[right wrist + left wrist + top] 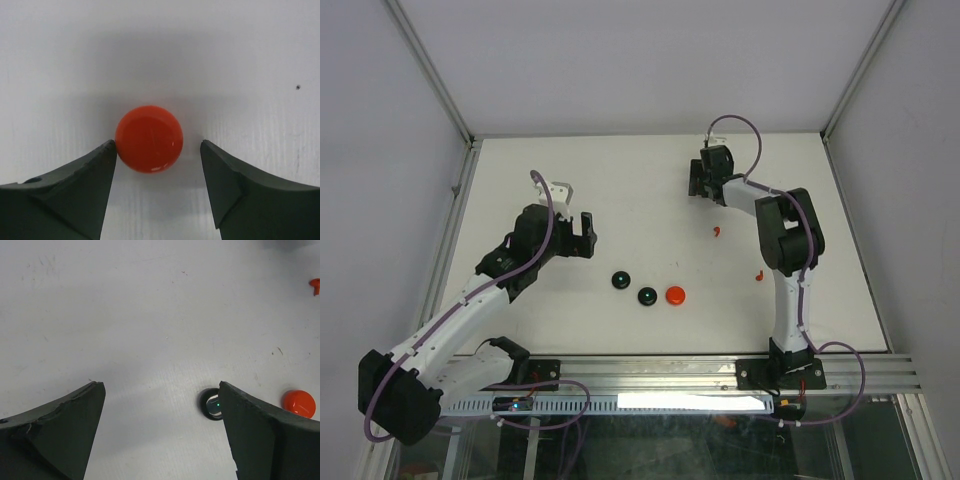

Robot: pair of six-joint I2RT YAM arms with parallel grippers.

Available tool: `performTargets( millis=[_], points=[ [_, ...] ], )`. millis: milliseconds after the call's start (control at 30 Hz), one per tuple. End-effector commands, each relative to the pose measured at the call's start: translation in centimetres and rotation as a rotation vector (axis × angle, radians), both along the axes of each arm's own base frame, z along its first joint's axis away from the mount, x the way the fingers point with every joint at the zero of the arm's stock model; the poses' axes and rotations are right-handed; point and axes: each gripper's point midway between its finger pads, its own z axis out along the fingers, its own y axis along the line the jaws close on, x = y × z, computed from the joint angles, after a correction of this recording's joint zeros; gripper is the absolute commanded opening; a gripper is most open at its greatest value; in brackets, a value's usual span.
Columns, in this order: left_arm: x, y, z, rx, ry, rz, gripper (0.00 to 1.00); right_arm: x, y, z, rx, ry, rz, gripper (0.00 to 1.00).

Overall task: Insert the wireless bluetooth earbuds into the charging case
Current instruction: Pick up the charging case at the center of the board.

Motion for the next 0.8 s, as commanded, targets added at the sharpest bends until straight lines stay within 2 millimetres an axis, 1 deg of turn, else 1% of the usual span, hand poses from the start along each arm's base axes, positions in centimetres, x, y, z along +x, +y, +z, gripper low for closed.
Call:
performTargets(
  millis=[0, 200, 333, 433, 567, 700, 733, 767],
  points=[
    [0.9, -0.1, 1.1, -0.01, -0.054, -0.008, 0.98, 2.0, 1.5, 1.5, 0.048, -0.051, 0.078, 0.7],
    [0.9, -0.5, 0.7, -0.024, -0.034, -0.031, 0.96, 2.2, 1.9, 0.9, 0.068, -0.026, 0.098, 0.65],
    [0.9, -0.6, 0.7, -0.031, -0.029, -0.038, 0.95, 2.0, 2.1, 0.4, 0.069, -0.006, 0.102, 0.56],
    [0.9, -0.9, 0.7, -0.045, -0.025, -0.048, 0.95, 1.6, 1.9, 0.6, 0.065, -0.002, 0.104, 0.5],
    [0.7, -1.3, 0.9, -0.067, -0.022, -0.071, 0.95, 0.2, 2.2, 1.4, 0.059, -0.005, 0.14, 0.47],
    [0.4, -1.8, 1.2, -0.093, -0.02, -0.107, 0.94, -2.0, 3.5, 2.9, 0.049, -0.029, 0.209, 0.46],
    [0.3, -1.9, 1.3, -0.1, -0.02, -0.113, 0.95, -2.7, 4.1, 3.9, 0.051, -0.047, 0.235, 0.47],
    [0.3, -2.1, 1.4, -0.108, -0.02, -0.12, 0.95, -3.4, 4.6, 4.3, 0.051, -0.055, 0.259, 0.46]
  ],
)
